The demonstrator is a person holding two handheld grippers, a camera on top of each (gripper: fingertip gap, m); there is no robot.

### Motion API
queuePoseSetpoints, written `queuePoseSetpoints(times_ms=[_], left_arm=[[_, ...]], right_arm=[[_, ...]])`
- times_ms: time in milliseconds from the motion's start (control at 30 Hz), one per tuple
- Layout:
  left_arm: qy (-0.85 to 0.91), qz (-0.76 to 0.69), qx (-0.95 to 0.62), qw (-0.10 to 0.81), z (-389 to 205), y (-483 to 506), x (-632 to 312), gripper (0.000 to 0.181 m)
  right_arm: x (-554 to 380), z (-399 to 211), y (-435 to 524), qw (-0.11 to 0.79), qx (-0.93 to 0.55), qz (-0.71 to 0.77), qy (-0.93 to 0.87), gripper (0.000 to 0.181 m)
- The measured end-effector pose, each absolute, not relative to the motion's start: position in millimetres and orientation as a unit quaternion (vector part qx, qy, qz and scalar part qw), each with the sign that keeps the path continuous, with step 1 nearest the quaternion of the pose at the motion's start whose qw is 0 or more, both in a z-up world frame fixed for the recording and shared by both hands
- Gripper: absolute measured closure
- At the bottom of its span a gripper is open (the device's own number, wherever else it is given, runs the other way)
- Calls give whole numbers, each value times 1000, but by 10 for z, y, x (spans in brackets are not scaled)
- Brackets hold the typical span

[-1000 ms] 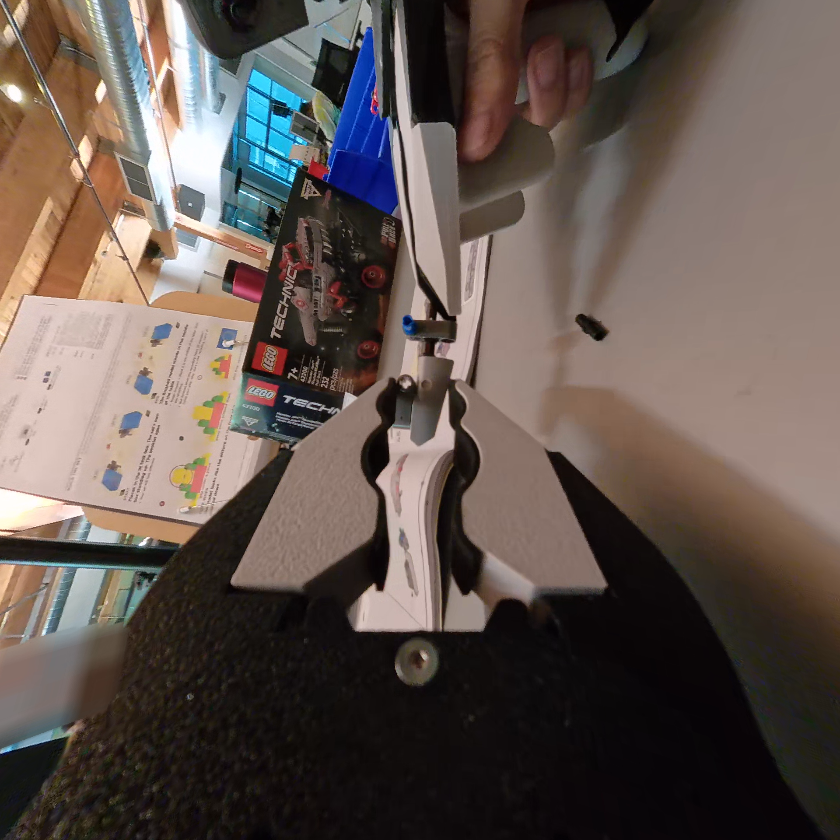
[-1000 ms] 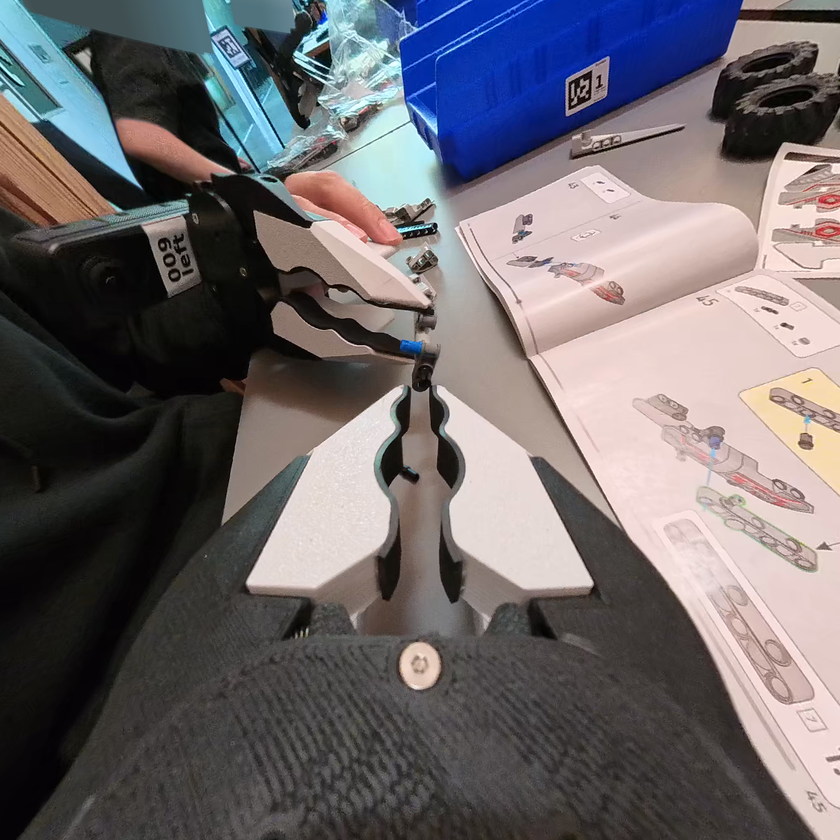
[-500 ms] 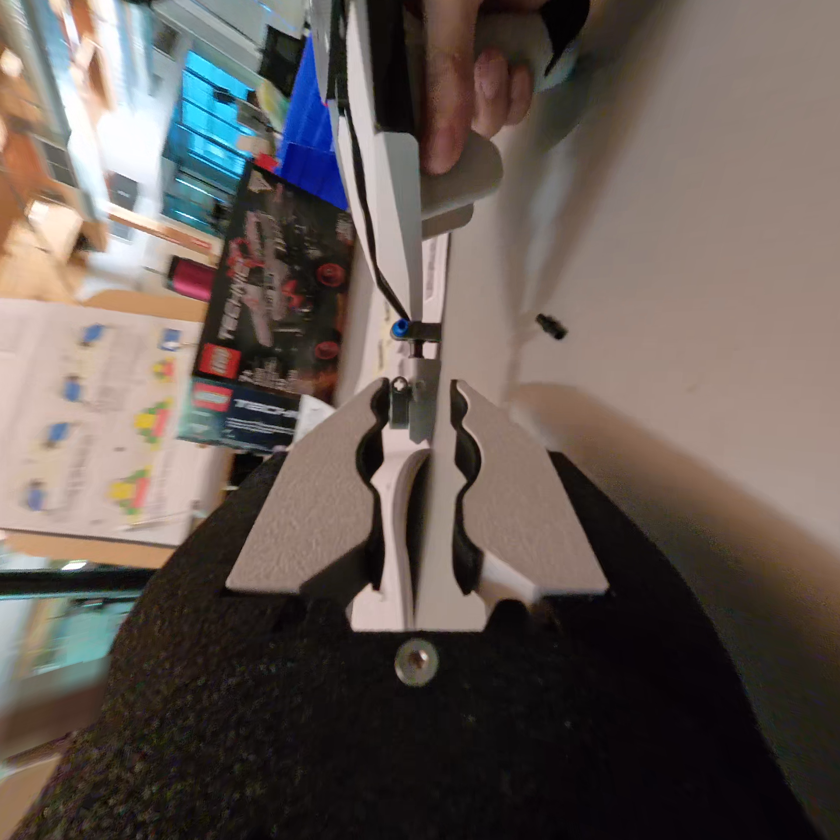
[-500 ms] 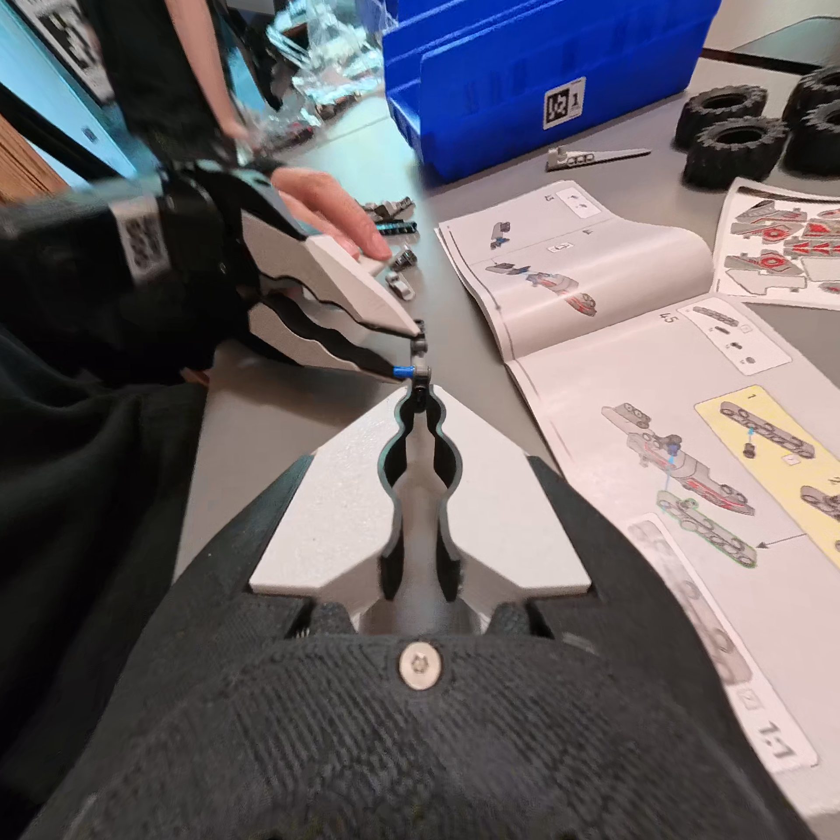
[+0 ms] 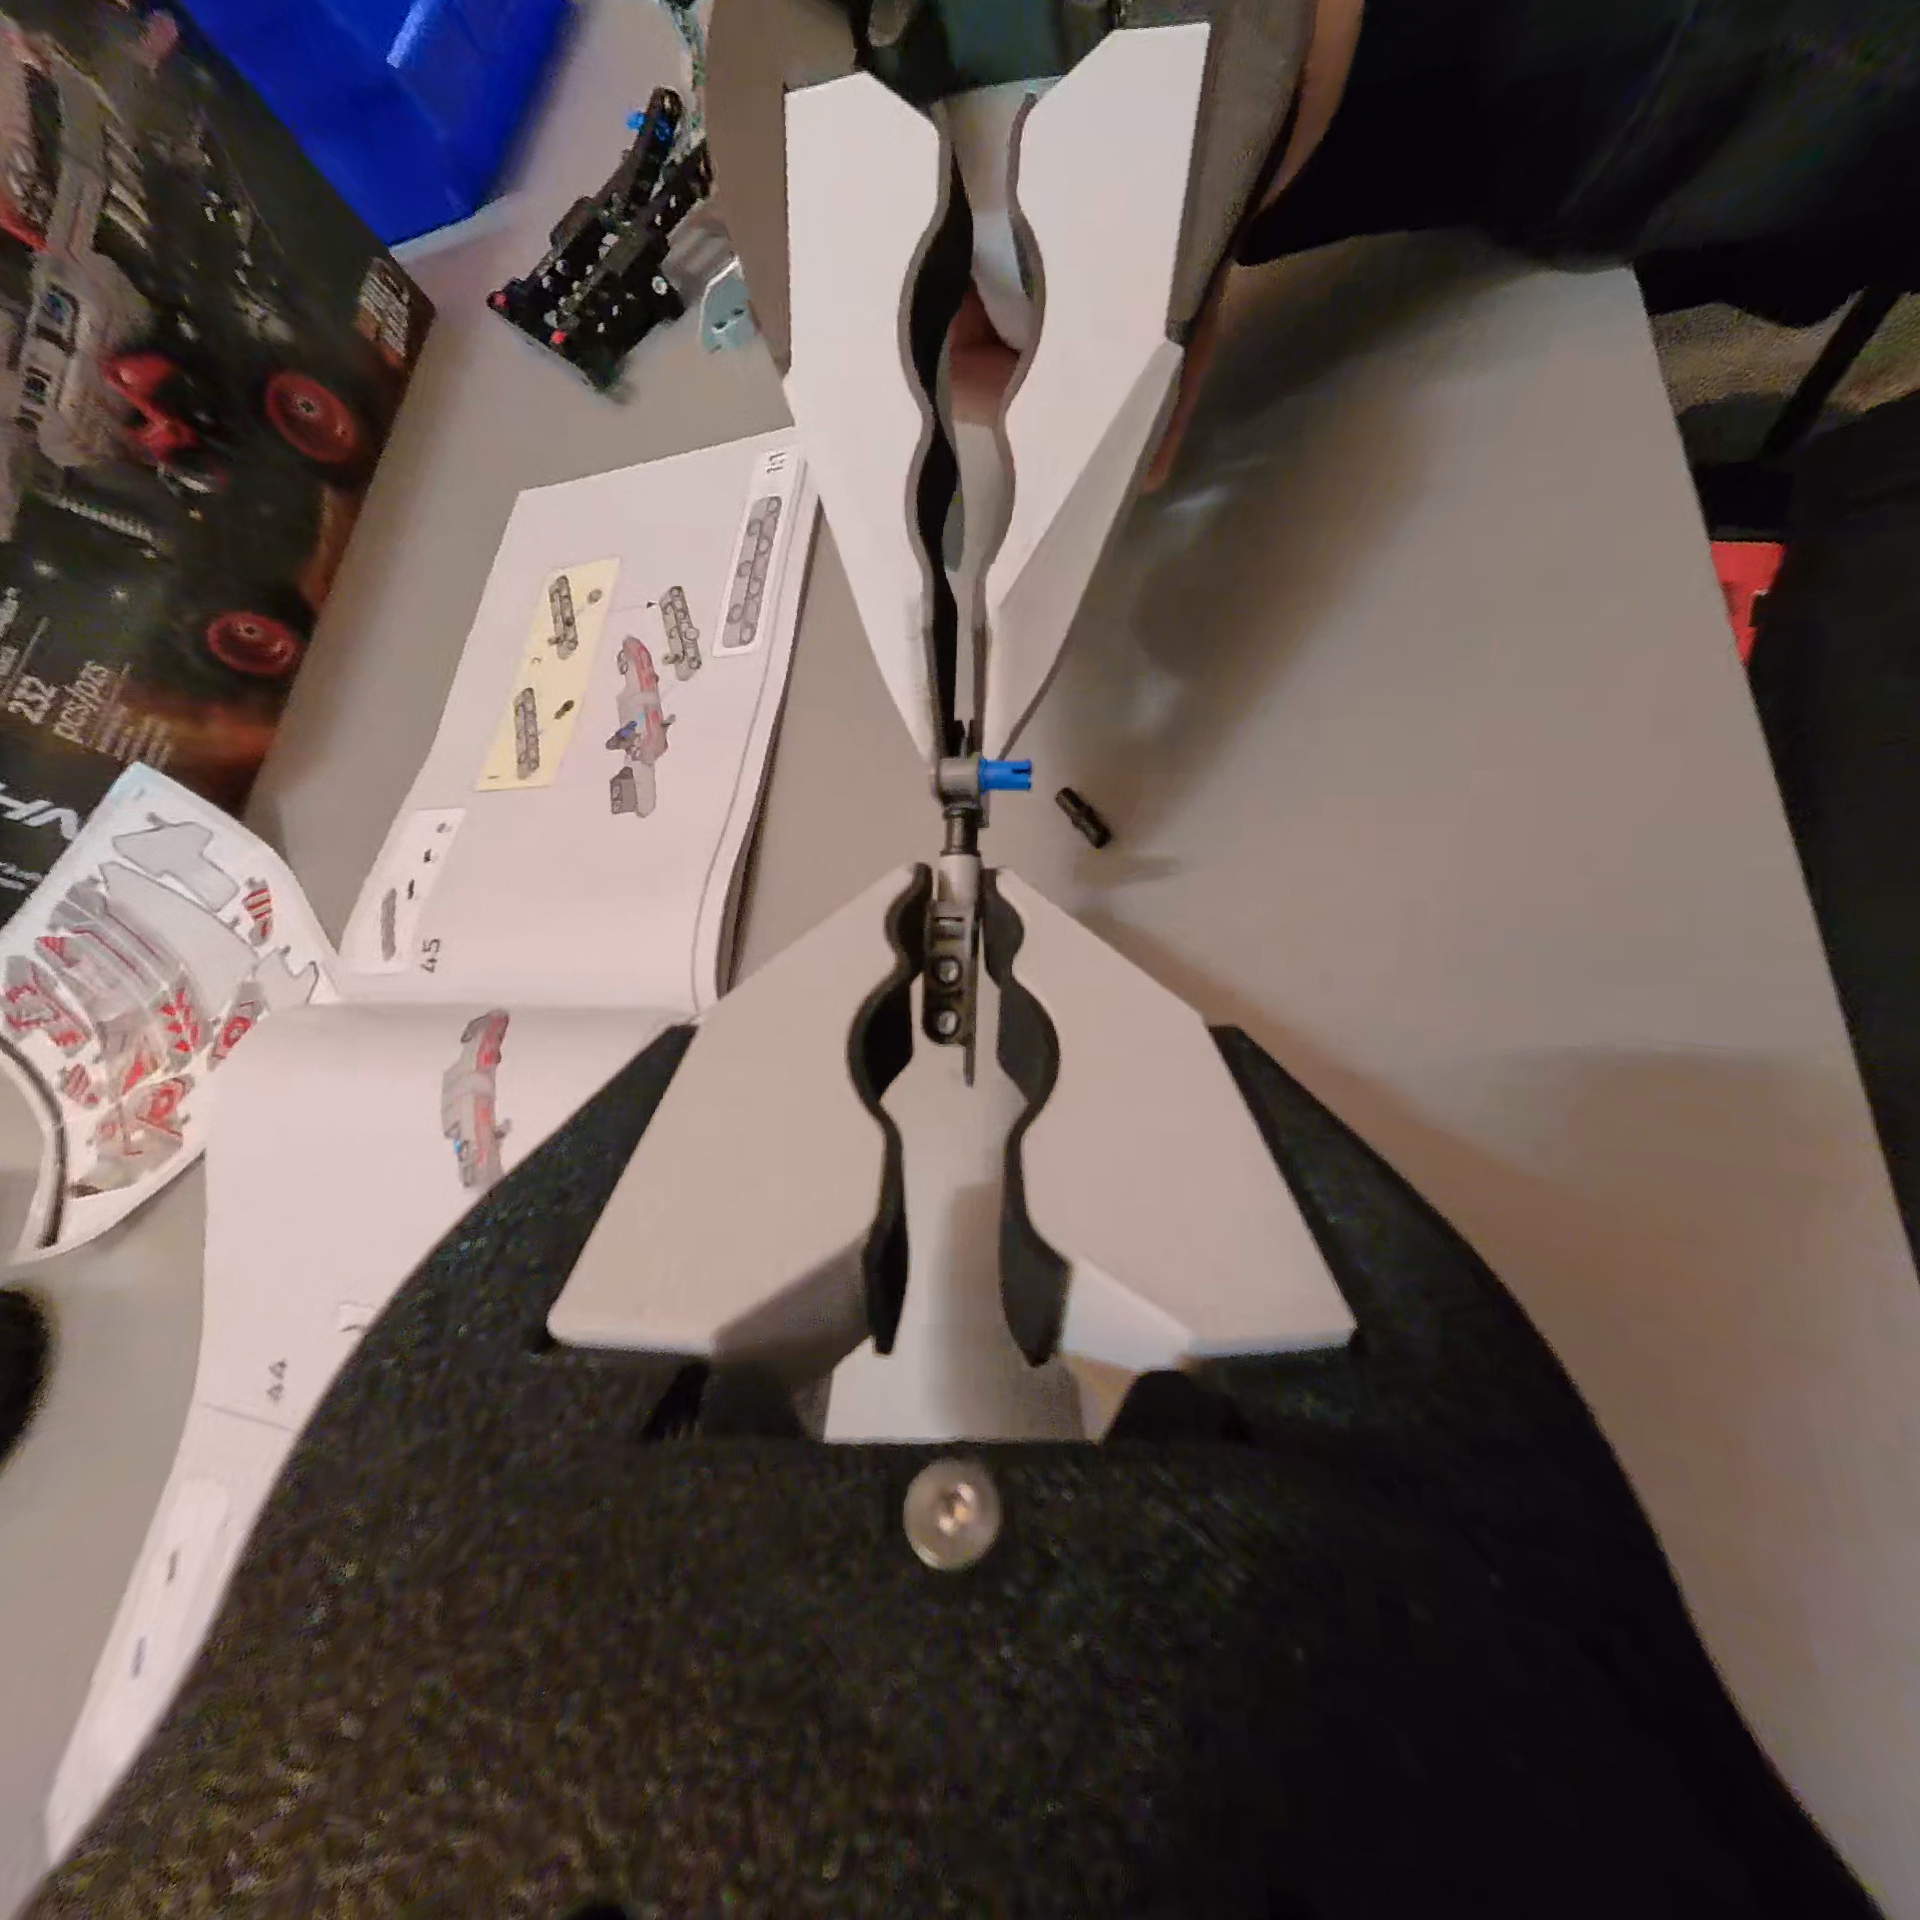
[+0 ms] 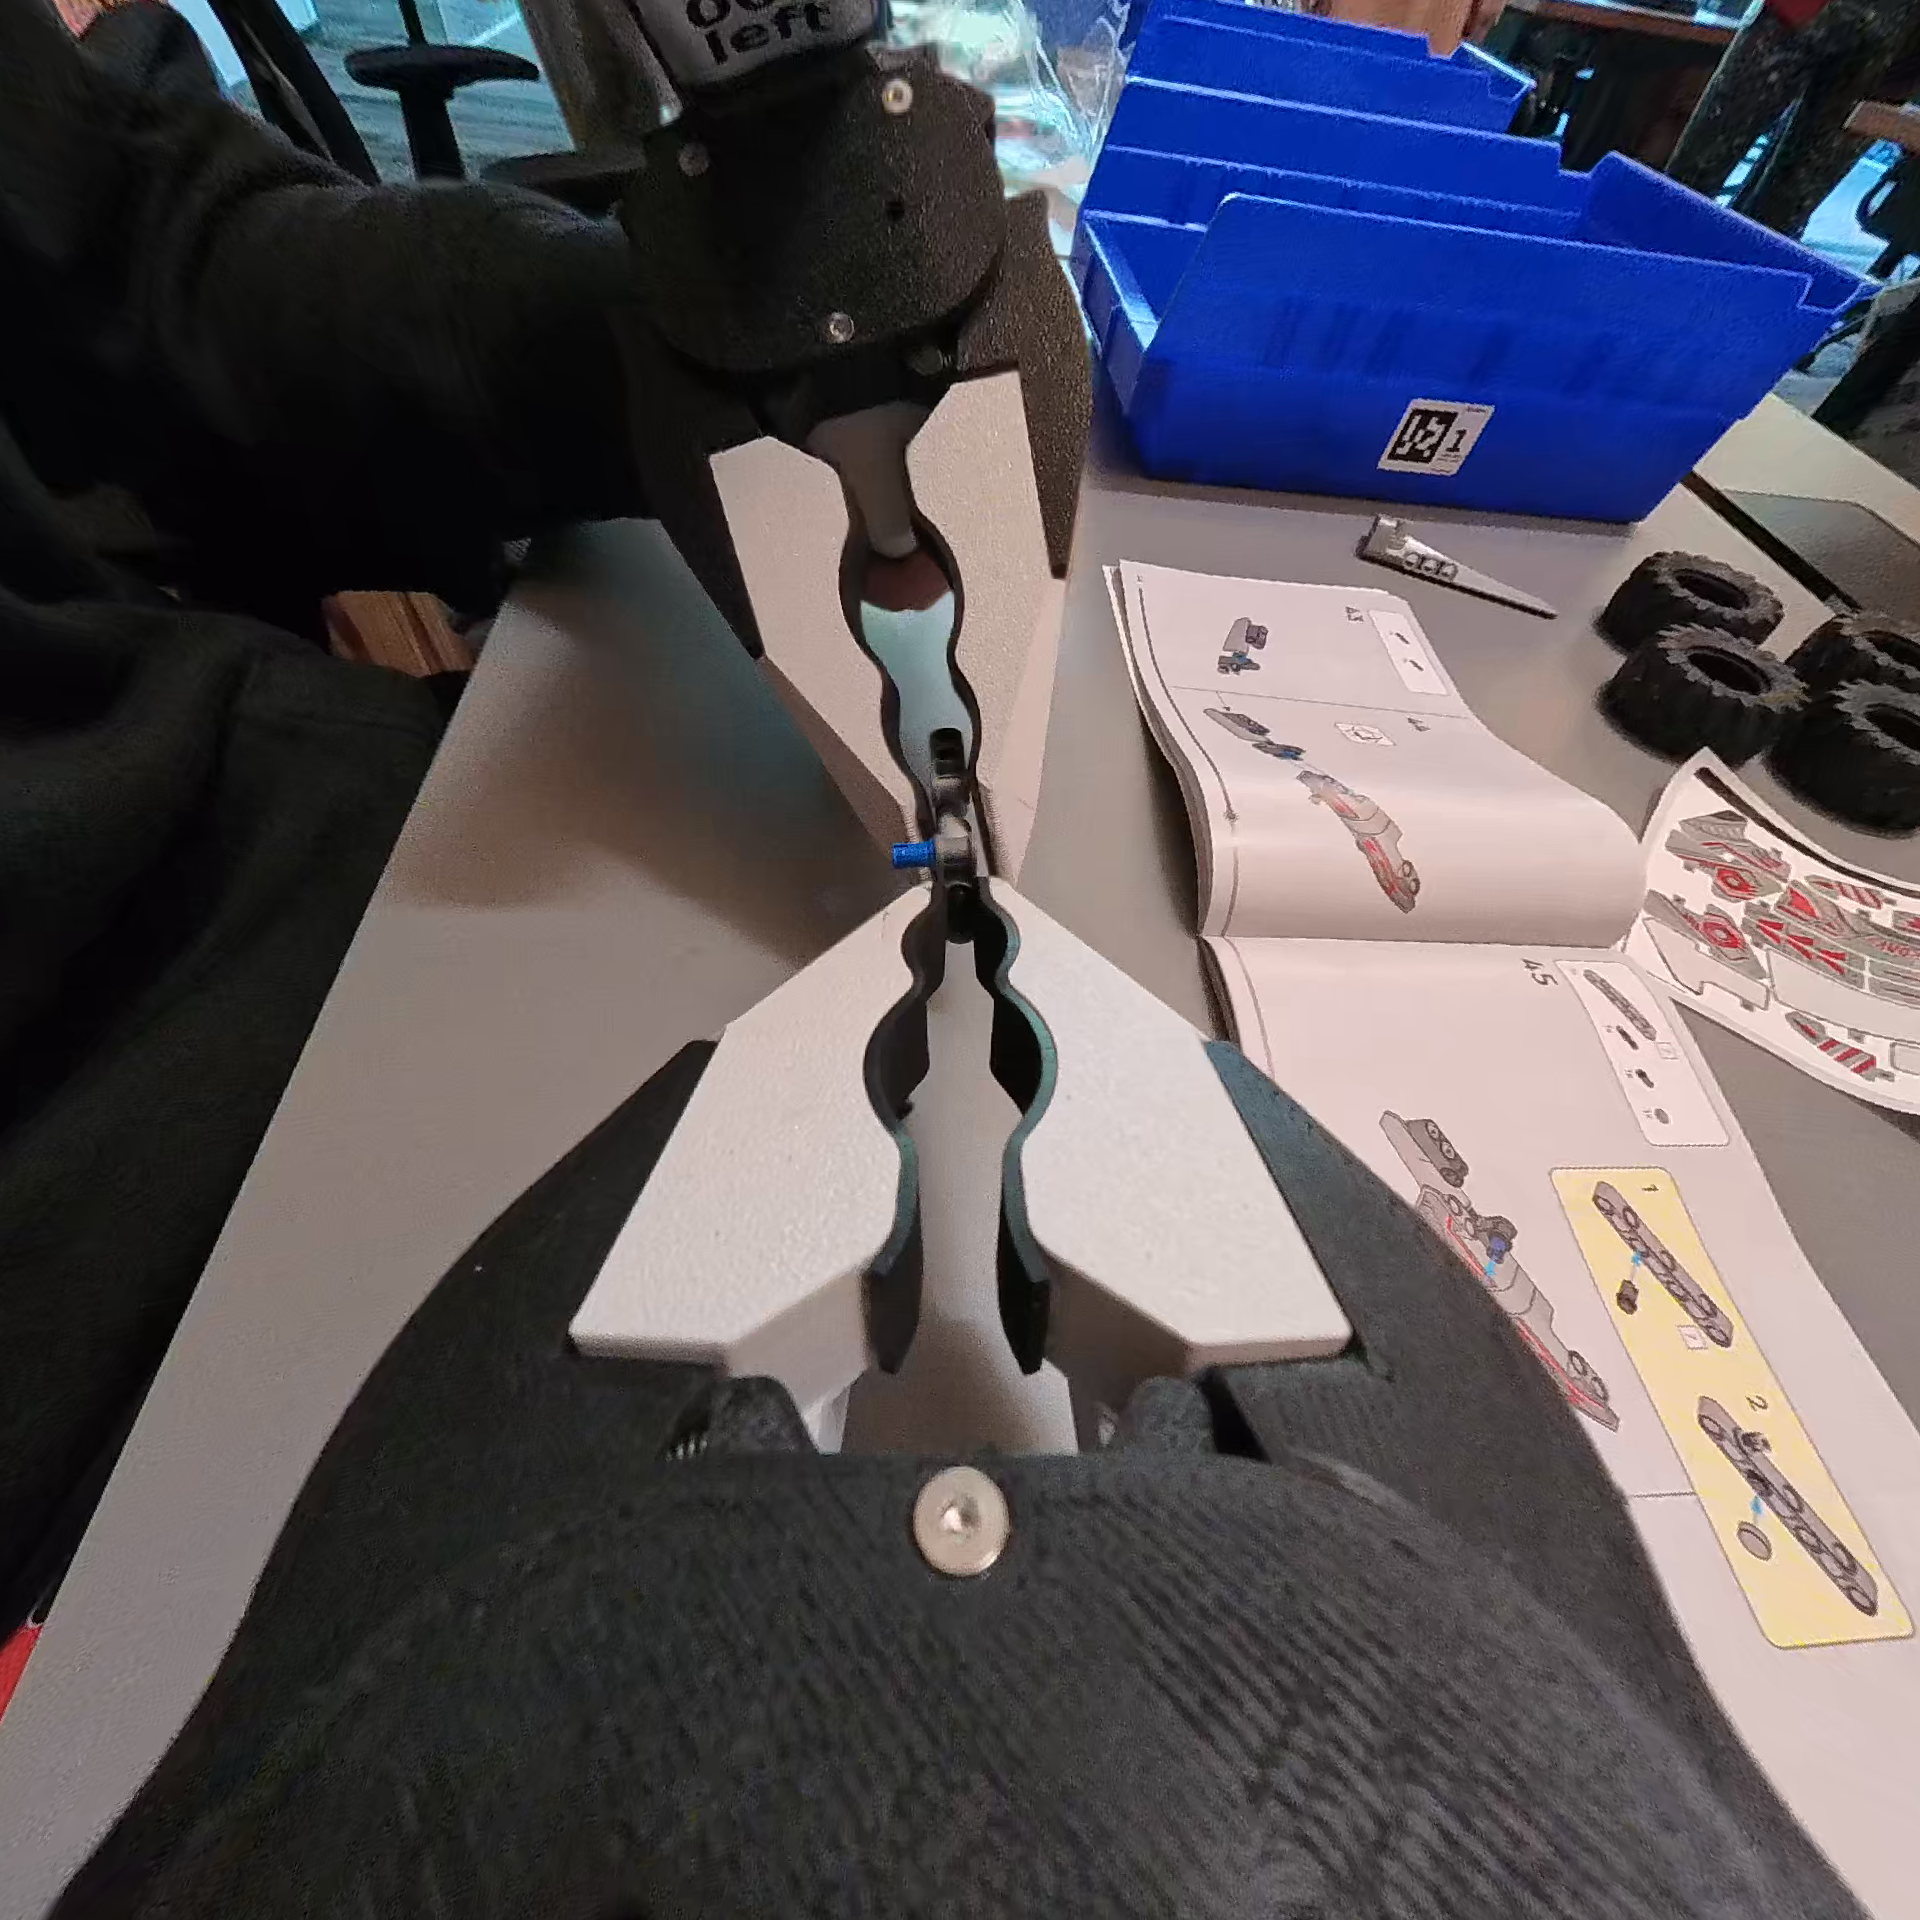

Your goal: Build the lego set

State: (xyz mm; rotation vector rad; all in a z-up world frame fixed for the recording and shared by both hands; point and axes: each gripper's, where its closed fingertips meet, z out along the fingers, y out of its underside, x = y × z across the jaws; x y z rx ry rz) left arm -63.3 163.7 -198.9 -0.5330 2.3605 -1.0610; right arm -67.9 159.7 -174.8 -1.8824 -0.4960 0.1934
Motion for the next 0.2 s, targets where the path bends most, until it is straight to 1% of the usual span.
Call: queuePoseSetpoints(times_ms=[33, 200], left_arm=[[864, -399, -199, 234, -2003, 1623, -650, 175], [850, -437, -224, 192, -2015, 1609, -679, 176]], right_arm=[[-684, -1756, 1594, 556, -799, 82, -213, 178], [-702, -1787, 1591, 548, -802, 82, -221, 178]])
